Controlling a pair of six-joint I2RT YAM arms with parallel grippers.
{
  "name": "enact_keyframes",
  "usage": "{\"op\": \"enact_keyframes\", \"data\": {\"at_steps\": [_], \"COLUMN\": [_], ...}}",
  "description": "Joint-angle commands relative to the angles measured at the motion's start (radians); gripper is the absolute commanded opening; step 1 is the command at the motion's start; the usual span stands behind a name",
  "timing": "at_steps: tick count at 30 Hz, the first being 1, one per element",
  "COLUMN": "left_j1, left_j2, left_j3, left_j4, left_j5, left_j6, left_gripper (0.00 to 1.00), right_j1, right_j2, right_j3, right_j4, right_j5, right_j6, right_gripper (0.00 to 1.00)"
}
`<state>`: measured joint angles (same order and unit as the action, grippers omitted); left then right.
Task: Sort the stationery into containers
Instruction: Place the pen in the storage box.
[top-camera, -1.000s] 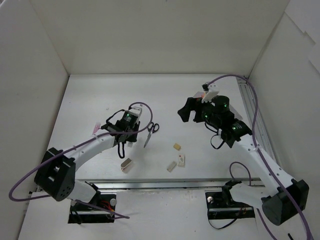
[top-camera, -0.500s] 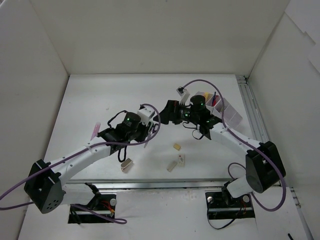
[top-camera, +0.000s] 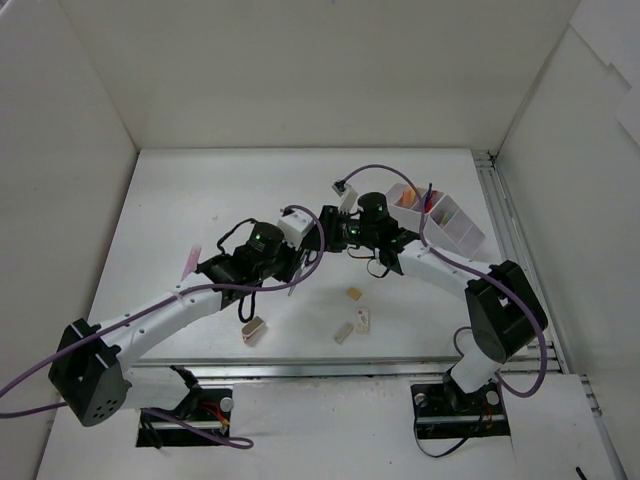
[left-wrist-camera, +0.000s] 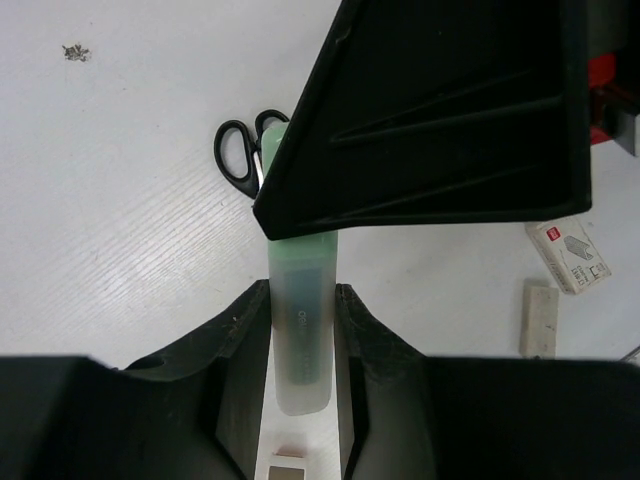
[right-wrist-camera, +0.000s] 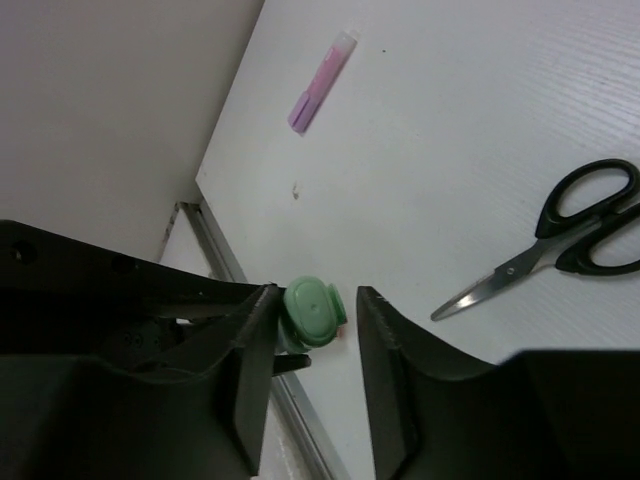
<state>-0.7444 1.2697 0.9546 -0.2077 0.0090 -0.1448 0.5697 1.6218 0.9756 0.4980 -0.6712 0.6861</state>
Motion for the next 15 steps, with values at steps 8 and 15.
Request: {"op": "enact_keyframes", "data": {"at_steps": [8,15], "left_j1": [-0.004,0.054], "left_j2": [-0.001,-0.067], "left_j3": [0.084,0.05], "left_j4": [0.08,0.085], "left_j5": [-0.096,-0.096], "left_j6": [0.03,0.004], "left_gripper": [0.13,0.99], "right_j1": [0.007,-0.1], "right_j2": [-0.03,-0.097], "right_j3": [0.072,0.098], "right_j4": [0.083,0.006], "right_j5": [0.012,0.084], "right_j6": [-0.025,-0.097], "right_gripper": [0.0,0.0]}}
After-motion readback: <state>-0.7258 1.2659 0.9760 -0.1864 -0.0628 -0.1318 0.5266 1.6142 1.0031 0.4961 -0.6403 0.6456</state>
